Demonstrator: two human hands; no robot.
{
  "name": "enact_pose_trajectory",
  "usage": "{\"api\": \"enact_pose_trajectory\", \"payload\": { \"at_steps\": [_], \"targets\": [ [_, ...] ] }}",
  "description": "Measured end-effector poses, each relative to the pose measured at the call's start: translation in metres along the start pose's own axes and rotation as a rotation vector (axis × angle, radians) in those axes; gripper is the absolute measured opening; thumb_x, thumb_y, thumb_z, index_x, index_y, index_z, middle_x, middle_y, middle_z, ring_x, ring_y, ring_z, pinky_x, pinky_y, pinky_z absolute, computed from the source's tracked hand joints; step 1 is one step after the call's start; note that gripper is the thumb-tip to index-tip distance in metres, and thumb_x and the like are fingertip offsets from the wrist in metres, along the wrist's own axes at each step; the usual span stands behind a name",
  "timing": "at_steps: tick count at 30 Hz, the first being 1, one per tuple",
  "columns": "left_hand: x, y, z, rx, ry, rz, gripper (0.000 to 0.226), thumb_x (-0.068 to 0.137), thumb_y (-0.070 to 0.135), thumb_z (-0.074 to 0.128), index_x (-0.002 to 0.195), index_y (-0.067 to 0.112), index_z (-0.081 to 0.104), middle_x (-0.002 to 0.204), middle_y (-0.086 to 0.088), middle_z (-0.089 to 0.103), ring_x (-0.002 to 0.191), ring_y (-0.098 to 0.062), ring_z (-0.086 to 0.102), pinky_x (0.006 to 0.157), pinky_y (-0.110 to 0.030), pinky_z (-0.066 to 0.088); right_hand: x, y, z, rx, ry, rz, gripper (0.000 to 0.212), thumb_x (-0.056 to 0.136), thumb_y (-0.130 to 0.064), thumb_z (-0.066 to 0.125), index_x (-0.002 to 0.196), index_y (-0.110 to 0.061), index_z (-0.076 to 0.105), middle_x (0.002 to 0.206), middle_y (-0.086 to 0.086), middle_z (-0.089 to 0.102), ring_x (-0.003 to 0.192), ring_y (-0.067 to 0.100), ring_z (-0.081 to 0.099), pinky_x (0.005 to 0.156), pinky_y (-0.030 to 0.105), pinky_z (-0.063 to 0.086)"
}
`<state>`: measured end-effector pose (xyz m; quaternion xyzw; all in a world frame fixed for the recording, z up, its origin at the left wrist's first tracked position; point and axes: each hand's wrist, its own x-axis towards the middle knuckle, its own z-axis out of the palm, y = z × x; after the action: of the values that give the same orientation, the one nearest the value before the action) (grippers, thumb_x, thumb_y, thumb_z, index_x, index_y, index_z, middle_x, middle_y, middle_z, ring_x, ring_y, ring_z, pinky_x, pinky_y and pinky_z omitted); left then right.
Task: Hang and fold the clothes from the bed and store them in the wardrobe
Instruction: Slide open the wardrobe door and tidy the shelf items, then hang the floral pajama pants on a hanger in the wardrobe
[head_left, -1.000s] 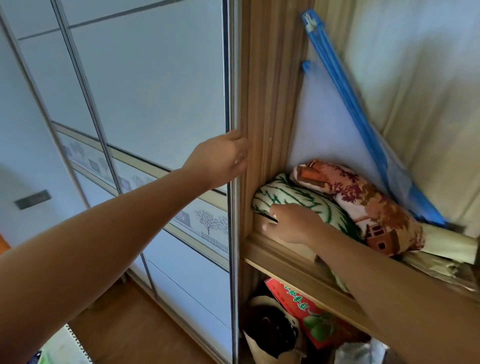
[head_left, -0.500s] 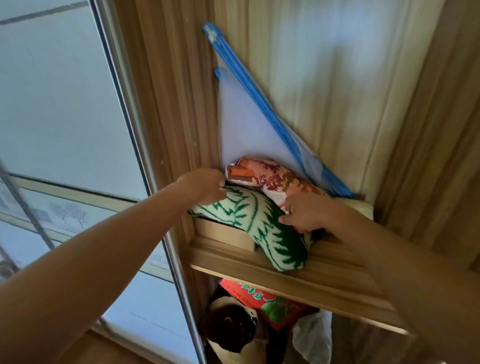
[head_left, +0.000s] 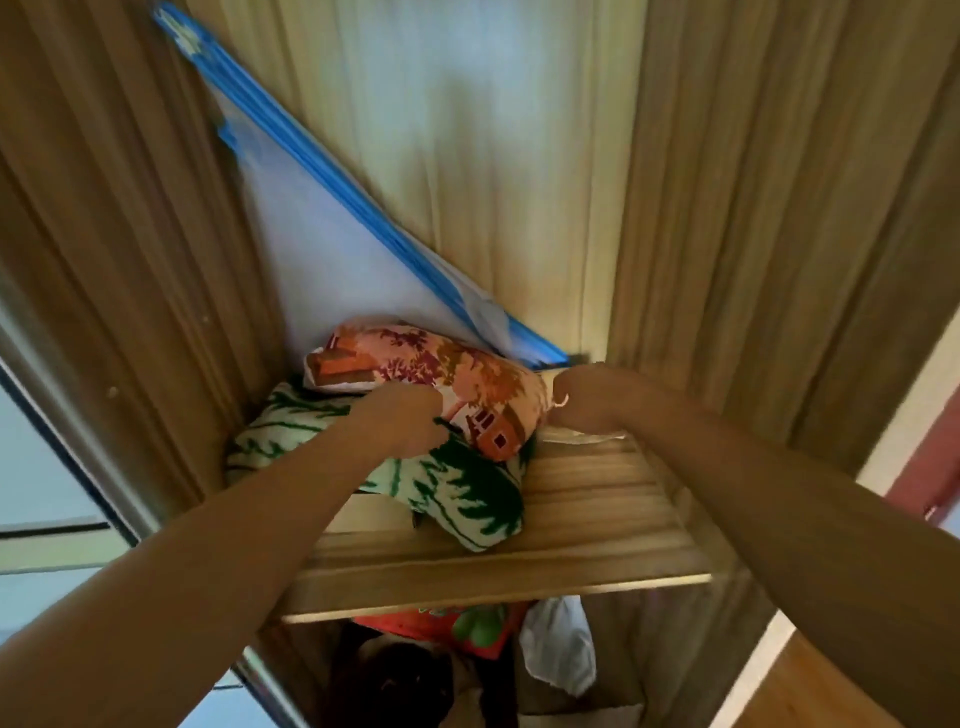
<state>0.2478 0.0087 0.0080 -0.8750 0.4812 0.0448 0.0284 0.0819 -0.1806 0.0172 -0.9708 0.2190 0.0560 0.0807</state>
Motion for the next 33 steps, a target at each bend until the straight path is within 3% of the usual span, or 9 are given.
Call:
{"api": "enact_pose_trajectory", "payload": {
  "at_steps": [4, 6, 8, 14, 17, 20, 23, 27, 33],
  "targets": [
    [0.024, 0.016, 0.011, -0.101, 0.035, 0.158, 0.043, 0.100, 0.037, 0.051, 0.139, 0.018, 0.051, 0.140, -0.004, 0.053, 0.112, -0.014, 0.048, 0.090, -0.022, 0.034, -0.010, 0.010, 0.015, 0.012, 0.054, 0.168, 0.034, 0.096, -0.048, 0.057, 0.110, -0.018, 0.066, 0.129, 0.009, 0.063, 0.107, 0.023, 0.059, 0.075, 0.020, 0.043],
    [0.033, 0.025, 0.021, -0.085, 0.022, 0.239, 0.048, 0.104, 0.040, 0.044, 0.147, 0.019, 0.044, 0.151, -0.004, 0.044, 0.129, -0.016, 0.043, 0.105, -0.023, 0.028, -0.018, 0.012, 0.027, 0.010, 0.041, 0.282, 0.045, 0.094, -0.052, 0.057, 0.123, -0.018, 0.064, 0.131, 0.007, 0.062, 0.112, 0.025, 0.060, 0.080, 0.026, 0.047],
    [0.040, 0.034, 0.034, -0.035, -0.045, 0.276, 0.051, 0.103, 0.043, 0.042, 0.148, 0.020, 0.044, 0.153, -0.006, 0.042, 0.137, -0.023, 0.041, 0.113, -0.037, 0.032, -0.030, 0.012, 0.041, 0.036, 0.043, 0.377, 0.048, 0.093, -0.054, 0.058, 0.128, -0.021, 0.060, 0.131, 0.005, 0.062, 0.117, 0.027, 0.059, 0.083, 0.032, 0.046],
    [0.038, 0.085, 0.055, 0.053, -0.068, 0.498, 0.047, 0.096, 0.047, 0.051, 0.135, 0.020, 0.055, 0.136, -0.005, 0.057, 0.122, -0.026, 0.054, 0.092, -0.034, 0.042, -0.105, 0.017, 0.083, 0.154, 0.050, 0.682, 0.057, 0.090, -0.060, 0.057, 0.135, -0.024, 0.057, 0.140, 0.002, 0.057, 0.128, 0.026, 0.053, 0.099, 0.041, 0.047],
    [0.026, 0.128, 0.064, 0.057, -0.103, 0.651, 0.040, 0.094, 0.043, 0.053, 0.126, 0.019, 0.060, 0.131, -0.005, 0.060, 0.118, -0.025, 0.057, 0.093, -0.033, 0.044, -0.160, 0.022, 0.101, 0.208, 0.053, 0.832, 0.059, 0.091, -0.060, 0.056, 0.139, -0.024, 0.054, 0.142, 0.001, 0.056, 0.129, 0.026, 0.053, 0.101, 0.044, 0.048],
    [0.003, 0.181, 0.074, 0.068, -0.145, 0.807, 0.021, 0.091, 0.039, 0.054, 0.098, 0.021, 0.061, 0.116, -0.005, 0.064, 0.109, -0.027, 0.061, 0.091, -0.038, 0.049, -0.217, 0.028, 0.120, 0.242, 0.062, 0.970, 0.049, 0.093, -0.056, 0.058, 0.130, -0.024, 0.060, 0.119, -0.001, 0.066, 0.108, 0.021, 0.062, 0.090, 0.038, 0.053],
    [-0.027, 0.241, 0.086, 0.093, -0.186, 0.946, 0.034, 0.094, 0.039, 0.054, 0.120, 0.018, 0.059, 0.124, -0.004, 0.062, 0.109, -0.026, 0.060, 0.090, -0.039, 0.049, -0.273, 0.033, 0.138, 0.314, 0.047, 1.118, 0.042, 0.093, -0.054, 0.060, 0.122, -0.023, 0.063, 0.097, -0.008, 0.060, 0.093, 0.016, 0.058, 0.076, 0.031, 0.046],
    [-0.065, 0.321, 0.099, 0.124, -0.200, 1.121, 0.042, 0.094, 0.040, 0.054, 0.132, 0.021, 0.058, 0.134, -0.003, 0.059, 0.120, -0.024, 0.057, 0.093, -0.037, 0.049, -0.348, 0.041, 0.163, 0.351, 0.015, 1.303, 0.048, 0.095, -0.057, 0.056, 0.129, -0.023, 0.059, 0.125, 0.001, 0.062, 0.111, 0.024, 0.058, 0.083, 0.037, 0.046],
    [-0.119, 0.437, 0.118, 0.197, -0.222, 1.343, 0.040, 0.095, 0.031, 0.060, 0.133, 0.021, 0.057, 0.129, -0.005, 0.058, 0.110, -0.025, 0.059, 0.089, -0.039, 0.052, -0.450, 0.057, 0.194, 0.405, 0.033, 1.530, 0.050, 0.096, -0.056, 0.055, 0.131, -0.020, 0.060, 0.133, 0.003, 0.062, 0.120, 0.027, 0.058, 0.093, 0.038, 0.049]
  ]
}}
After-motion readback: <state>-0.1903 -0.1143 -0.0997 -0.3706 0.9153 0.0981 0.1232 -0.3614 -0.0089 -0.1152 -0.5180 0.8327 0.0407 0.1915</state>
